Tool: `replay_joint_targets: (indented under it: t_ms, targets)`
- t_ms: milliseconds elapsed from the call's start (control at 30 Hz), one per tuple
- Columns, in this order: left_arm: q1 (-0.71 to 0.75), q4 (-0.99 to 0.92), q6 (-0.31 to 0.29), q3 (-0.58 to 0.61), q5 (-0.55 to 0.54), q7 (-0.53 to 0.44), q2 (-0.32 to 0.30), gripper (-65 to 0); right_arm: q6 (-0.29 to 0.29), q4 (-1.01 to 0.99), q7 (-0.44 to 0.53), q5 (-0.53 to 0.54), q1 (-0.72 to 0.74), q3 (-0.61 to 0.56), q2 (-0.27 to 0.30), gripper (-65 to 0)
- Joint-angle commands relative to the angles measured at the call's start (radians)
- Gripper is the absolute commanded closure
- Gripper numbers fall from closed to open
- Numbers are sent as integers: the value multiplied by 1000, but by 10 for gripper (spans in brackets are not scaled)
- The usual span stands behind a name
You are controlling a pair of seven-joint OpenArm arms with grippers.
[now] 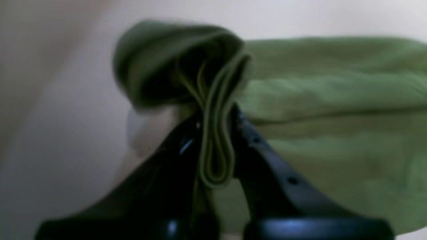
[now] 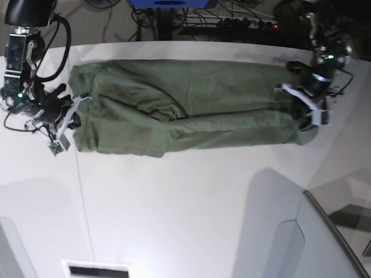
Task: Layout the t-shirt on the table in an organized manner, then fold the t-shirt properly
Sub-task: 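Release the strip end with the left gripper and raise it, then grasp the strip end with the left gripper and fold it toward the right gripper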
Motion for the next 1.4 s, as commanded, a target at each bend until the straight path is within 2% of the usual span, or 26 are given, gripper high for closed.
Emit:
replay_joint_targets:
  t_ms: [0, 100, 233, 367, 467, 833, 1133, 1367]
  targets:
    - [-5, 22, 12, 26, 15, -19, 10, 0, 5, 19, 15, 14, 13, 3, 10, -8]
    - [-10, 25, 26, 110, 63, -19, 48, 0, 5, 19, 15, 14, 13, 3, 10, -8]
    - [-24, 22, 33, 210, 69, -19, 59, 0, 5, 19, 15, 14, 8, 3, 10, -8]
    - [-39, 4, 124, 304, 63, -19, 57, 0, 5, 19, 15, 14, 6, 3, 10, -8]
    - [-57, -5, 158, 362, 63, -19, 57, 0, 5, 19, 15, 14, 6, 3, 10, -8]
    - [-80, -85, 159, 474, 61, -19, 65, 0, 5, 19, 15, 14, 11, 3, 10, -8]
    - [-93, -98, 159, 482, 69, -19, 117, 0, 5, 19, 15, 14, 13, 3, 10, -8]
    - [-114, -160, 159, 482, 66, -18, 122, 0, 5, 19, 15, 14, 13, 3, 10, -8]
